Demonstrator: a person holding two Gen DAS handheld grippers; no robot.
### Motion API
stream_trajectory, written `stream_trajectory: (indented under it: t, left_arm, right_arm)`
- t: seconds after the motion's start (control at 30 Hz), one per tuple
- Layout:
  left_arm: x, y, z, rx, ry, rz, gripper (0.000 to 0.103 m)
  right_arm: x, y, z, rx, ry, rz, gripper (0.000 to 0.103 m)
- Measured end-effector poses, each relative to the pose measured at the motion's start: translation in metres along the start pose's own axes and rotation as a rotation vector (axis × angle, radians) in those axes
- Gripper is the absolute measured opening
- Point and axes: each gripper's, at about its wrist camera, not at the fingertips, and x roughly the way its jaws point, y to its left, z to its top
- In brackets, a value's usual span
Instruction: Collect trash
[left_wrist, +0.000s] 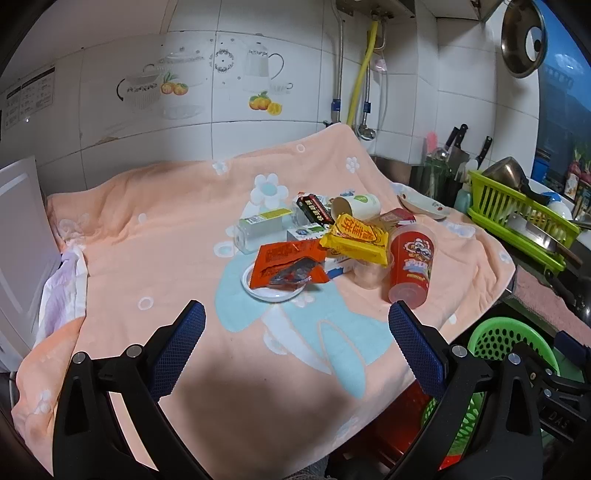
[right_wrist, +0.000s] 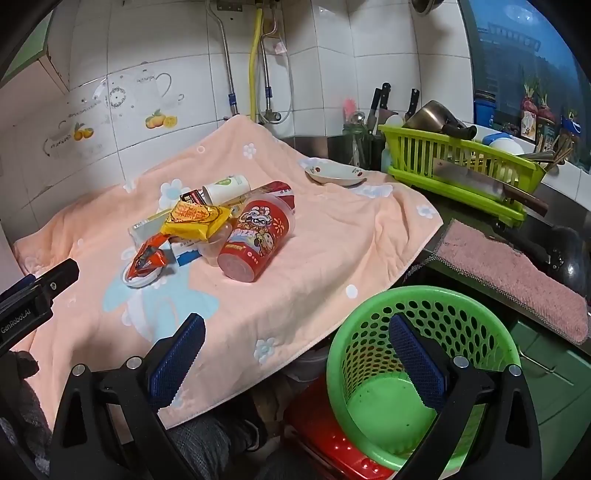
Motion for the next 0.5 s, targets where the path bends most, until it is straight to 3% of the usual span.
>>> stream_trajectory:
  t: [0.5]
  left_arm:
    - [-0.0044, 0.0005, 0.0007, 0.000, -0.024, -0.001, 0.098]
  right_arm:
    - [-0.0023, 0.0004, 0.0018, -0.002, -0.013, 0.001, 0.097]
